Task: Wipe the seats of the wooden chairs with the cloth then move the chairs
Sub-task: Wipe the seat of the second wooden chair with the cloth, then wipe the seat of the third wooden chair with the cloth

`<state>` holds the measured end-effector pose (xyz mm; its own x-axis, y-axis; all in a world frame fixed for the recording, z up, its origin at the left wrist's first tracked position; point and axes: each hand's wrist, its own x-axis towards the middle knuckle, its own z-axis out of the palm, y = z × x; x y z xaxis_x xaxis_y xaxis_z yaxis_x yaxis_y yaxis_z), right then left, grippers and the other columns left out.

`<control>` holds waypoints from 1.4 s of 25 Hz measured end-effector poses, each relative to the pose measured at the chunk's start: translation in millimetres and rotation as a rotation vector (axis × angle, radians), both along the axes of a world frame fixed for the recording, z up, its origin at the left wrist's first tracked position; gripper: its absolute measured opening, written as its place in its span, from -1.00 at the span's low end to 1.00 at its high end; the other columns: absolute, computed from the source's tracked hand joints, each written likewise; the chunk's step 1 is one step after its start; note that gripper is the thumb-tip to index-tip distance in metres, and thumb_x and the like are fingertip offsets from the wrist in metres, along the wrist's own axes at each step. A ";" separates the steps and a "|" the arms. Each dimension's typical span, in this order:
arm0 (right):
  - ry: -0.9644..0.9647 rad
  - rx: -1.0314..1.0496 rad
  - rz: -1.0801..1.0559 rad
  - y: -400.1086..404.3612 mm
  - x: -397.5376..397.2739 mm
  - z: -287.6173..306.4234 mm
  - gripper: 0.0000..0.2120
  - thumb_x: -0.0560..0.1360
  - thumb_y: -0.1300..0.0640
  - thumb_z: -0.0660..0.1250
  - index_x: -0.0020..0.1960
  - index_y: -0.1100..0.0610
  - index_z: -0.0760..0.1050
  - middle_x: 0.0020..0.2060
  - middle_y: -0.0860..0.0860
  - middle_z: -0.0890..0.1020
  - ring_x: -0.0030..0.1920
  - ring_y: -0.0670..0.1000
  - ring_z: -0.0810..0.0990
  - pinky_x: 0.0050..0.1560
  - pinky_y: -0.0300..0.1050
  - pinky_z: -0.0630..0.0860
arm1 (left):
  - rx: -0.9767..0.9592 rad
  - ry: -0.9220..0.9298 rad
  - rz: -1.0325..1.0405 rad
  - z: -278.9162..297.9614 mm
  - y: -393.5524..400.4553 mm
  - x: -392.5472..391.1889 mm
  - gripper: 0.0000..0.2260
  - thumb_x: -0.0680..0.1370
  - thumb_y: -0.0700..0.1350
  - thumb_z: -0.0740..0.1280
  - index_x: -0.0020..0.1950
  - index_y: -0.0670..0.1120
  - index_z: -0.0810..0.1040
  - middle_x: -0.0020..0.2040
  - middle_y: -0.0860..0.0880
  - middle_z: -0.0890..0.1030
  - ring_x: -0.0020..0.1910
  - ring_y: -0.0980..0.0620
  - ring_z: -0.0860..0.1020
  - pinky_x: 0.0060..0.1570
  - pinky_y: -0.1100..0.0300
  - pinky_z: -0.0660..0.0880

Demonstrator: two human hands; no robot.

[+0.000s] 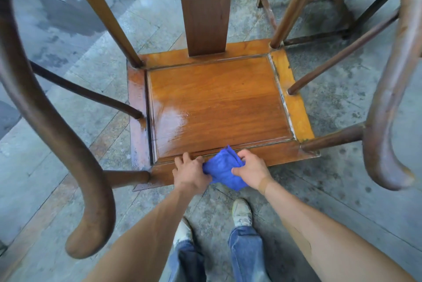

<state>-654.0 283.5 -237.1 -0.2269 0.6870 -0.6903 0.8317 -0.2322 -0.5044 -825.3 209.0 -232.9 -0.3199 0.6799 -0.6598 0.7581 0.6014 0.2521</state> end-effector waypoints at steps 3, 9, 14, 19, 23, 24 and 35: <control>0.178 0.019 -0.019 1.4 14.1 53.1 -0.35 0.36 0.35 0.45 0.40 0.01 0.46 0.16 -0.03 0.62 0.16 -0.03 0.59 0.10 -0.27 0.44 | 0.241 -0.296 0.183 50.9 -0.3 -5.9 -0.80 0.38 -0.17 0.41 -0.06 0.03 0.50 -0.20 0.02 0.55 -0.07 -0.17 0.57 -0.14 0.02 0.51; 0.263 0.308 0.060 8.4 39.7 230.7 -0.36 0.26 0.33 0.39 0.31 -0.03 0.52 0.12 0.02 0.59 0.13 0.04 0.57 0.16 -0.09 0.50 | 0.652 -0.504 0.004 226.7 16.2 1.7 -0.72 0.32 -0.22 0.40 -0.13 0.12 0.46 -0.27 0.15 0.55 -0.28 0.23 0.46 -0.21 0.23 0.41; 0.392 0.604 -0.197 -17.3 81.4 376.5 -0.67 0.25 0.14 0.48 -0.03 -0.13 0.59 -0.11 -0.06 0.54 -0.09 -0.15 0.56 -0.01 -0.33 0.42 | 0.764 -0.763 -0.177 383.1 31.7 19.1 -0.74 0.35 -0.25 0.46 -0.07 0.02 0.52 -0.26 0.17 0.57 -0.28 0.11 0.49 -0.25 0.26 0.45; 0.585 0.768 -0.415 -32.9 143.3 470.6 -0.74 0.23 0.00 0.50 -0.09 -0.10 0.61 -0.08 -0.04 0.66 -0.07 -0.12 0.62 0.05 -0.20 0.53 | 0.872 -0.974 -0.214 475.5 49.6 76.9 -0.72 0.40 -0.29 0.53 0.01 -0.08 0.55 -0.25 0.14 0.61 -0.25 0.16 0.55 -0.21 0.32 0.50; 0.598 0.850 -0.491 -26.6 213.8 509.5 -0.71 0.34 0.27 0.56 -0.13 -0.08 0.59 -0.19 -0.19 0.69 -0.14 -0.18 0.62 0.06 -0.18 0.54 | 0.924 -1.037 -0.305 509.0 78.7 150.8 -0.76 0.36 -0.22 0.48 -0.03 -0.07 0.54 -0.23 0.09 0.60 -0.24 0.14 0.53 -0.20 0.30 0.48; 0.584 0.867 -0.510 -24.5 232.9 514.7 -0.68 0.36 0.32 0.55 -0.14 -0.09 0.59 -0.18 -0.17 0.69 -0.14 -0.19 0.62 0.07 -0.18 0.54 | 0.928 -1.045 -0.322 513.5 86.8 170.4 -0.76 0.35 -0.21 0.48 -0.04 -0.06 0.54 -0.23 0.09 0.60 -0.24 0.14 0.53 -0.19 0.30 0.48; 0.482 0.966 -0.672 17.9 428.4 544.6 -0.78 0.39 0.20 0.53 -0.05 -0.06 0.65 -0.12 -0.15 0.71 -0.10 -0.13 0.65 0.00 -0.20 0.55 | 0.919 -1.082 -0.492 543.0 174.8 372.9 -0.74 0.45 -0.31 0.51 0.02 -0.02 0.60 -0.09 0.08 0.67 -0.08 0.14 0.59 -0.05 0.22 0.55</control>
